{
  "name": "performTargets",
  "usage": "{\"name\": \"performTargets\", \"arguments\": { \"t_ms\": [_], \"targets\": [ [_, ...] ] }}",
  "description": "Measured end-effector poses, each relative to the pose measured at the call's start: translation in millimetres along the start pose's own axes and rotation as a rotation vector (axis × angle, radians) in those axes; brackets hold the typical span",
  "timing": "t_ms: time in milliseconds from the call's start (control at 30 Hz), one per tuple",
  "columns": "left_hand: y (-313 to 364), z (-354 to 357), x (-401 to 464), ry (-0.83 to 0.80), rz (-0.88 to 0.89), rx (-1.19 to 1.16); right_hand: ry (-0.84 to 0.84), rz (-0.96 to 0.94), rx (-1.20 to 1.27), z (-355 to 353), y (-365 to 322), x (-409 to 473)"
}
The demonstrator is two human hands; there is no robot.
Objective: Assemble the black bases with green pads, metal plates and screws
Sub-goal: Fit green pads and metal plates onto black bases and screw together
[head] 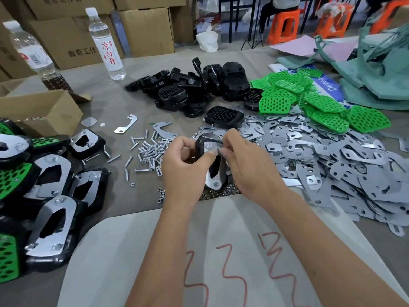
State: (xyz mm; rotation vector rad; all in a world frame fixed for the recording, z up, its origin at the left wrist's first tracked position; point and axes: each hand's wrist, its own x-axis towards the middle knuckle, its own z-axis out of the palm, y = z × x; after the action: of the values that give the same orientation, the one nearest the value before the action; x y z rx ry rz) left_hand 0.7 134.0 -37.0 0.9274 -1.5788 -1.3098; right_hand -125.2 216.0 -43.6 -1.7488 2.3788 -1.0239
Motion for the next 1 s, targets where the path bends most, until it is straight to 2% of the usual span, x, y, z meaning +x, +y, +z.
{"name": "performTargets", "arguments": {
  "t_ms": [133,300,467,600,733,1000],
  "targets": [
    [3,-2,-1,-0.072,-0.044,-0.013,-0.006,-0.010,-0.029,-1,-3,0],
    [4,1,-5,-0.096,-0.086,-0.040,0.089,0.000,-0.109,1,-8,0],
    [7,9,-11,-0.071,-0.089,-0.096,0.238,0.102,-0.152,7,-7,0],
    [2,8,-9,-0.032,-0.033,0.021,0.285,0.103,-0.125,-1,-8,0],
    [5,4,-6,-0.102,-0.004,0.031,0.144,-0.085,-0.003,-2,-11,1],
    [8,-3,-2,-0.208,-0.005,0.008,0.094,-0.112,0.009,-2,1,1]
  ]
}}
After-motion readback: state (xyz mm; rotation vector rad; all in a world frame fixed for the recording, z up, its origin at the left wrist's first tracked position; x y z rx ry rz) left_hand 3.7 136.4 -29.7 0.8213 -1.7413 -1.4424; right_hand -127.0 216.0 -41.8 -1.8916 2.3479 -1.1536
